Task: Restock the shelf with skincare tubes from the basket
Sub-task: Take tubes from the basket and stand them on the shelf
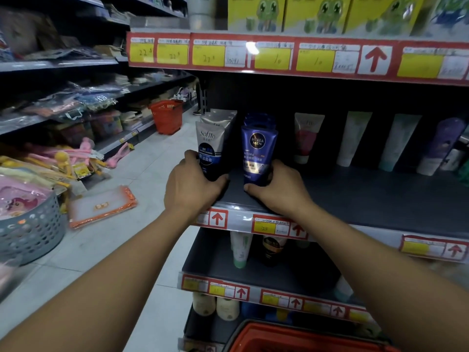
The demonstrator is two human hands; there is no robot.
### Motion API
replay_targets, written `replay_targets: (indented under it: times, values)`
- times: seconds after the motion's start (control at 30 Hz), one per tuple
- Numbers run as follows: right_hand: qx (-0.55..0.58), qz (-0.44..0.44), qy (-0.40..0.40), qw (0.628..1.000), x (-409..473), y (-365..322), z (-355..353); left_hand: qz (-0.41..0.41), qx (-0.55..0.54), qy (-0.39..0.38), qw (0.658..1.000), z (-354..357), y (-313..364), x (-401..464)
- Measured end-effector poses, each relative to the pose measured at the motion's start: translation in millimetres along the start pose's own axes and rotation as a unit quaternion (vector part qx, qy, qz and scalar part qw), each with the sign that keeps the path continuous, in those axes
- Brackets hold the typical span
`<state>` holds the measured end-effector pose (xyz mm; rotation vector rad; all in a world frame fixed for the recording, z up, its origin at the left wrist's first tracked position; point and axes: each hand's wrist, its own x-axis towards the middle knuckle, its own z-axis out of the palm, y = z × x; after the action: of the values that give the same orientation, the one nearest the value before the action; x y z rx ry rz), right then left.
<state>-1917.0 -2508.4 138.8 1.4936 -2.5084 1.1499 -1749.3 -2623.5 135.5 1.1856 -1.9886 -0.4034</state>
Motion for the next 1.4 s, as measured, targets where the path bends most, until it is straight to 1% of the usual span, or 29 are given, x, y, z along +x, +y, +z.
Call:
replay_targets:
  times: [0.17,0.33,0.6,0.97,1.4]
  values:
    - [-0.058,-0.007,0.001,0.998,2,5,5,-0.019,-0.007,0.006,1.0,2,-5,2]
    - [-0.08,-0.006,0.007,0.997,6,8,9,-0.021,0.004,0.011,1.0,4,-6,0]
    - [-0.085,0.008,0.008,0.996,7,4,11,-0.012,0.036,0.019,0.999,5,-4,1]
    - [-0.097,0.004,0.003,0.995,6,4,11,-0.035,0.025,0.016,0.999,7,-5,2]
    - [-0.112,0.0,0.005,0.994,8,2,10,-0.033,0.036,0.013,0.999,10,-7,5]
